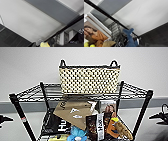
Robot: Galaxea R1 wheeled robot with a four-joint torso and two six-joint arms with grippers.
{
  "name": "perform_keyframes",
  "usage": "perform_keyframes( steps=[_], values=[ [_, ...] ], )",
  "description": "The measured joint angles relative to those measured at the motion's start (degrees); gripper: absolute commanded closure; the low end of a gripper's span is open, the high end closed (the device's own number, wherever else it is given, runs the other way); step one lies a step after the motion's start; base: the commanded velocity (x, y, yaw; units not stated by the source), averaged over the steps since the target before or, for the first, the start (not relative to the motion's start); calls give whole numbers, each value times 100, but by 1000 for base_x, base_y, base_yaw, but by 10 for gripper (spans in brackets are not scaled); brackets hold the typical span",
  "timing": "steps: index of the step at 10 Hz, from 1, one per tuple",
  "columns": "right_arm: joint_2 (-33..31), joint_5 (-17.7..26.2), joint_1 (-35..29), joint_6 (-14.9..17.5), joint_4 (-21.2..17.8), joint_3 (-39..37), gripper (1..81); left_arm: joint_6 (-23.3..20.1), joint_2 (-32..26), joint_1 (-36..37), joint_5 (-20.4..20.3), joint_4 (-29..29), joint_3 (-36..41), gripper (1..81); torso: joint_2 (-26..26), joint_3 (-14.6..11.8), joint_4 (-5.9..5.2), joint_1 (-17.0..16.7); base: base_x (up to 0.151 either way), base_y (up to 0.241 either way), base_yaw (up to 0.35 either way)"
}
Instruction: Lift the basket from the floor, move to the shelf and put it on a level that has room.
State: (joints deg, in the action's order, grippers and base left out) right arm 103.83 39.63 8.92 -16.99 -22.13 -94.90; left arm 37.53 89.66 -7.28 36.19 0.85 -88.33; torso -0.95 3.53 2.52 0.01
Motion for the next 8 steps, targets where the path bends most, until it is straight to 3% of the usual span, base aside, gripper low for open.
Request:
perform_keyframes(
  steps=[5, 8],
  values=[
    [321, -769, 1467, 322, 28, -24, 10, -24, 339, -1819, -1217, -6, -4, 10, 0, 0, 0, 0, 0, 0, 0],
    [380, -975, 2042, 658, 39, -66, 10, -129, 491, -2809, -1826, -169, -139, 10, 0, 0, 0, 0, 0, 0, 0]
  ],
)
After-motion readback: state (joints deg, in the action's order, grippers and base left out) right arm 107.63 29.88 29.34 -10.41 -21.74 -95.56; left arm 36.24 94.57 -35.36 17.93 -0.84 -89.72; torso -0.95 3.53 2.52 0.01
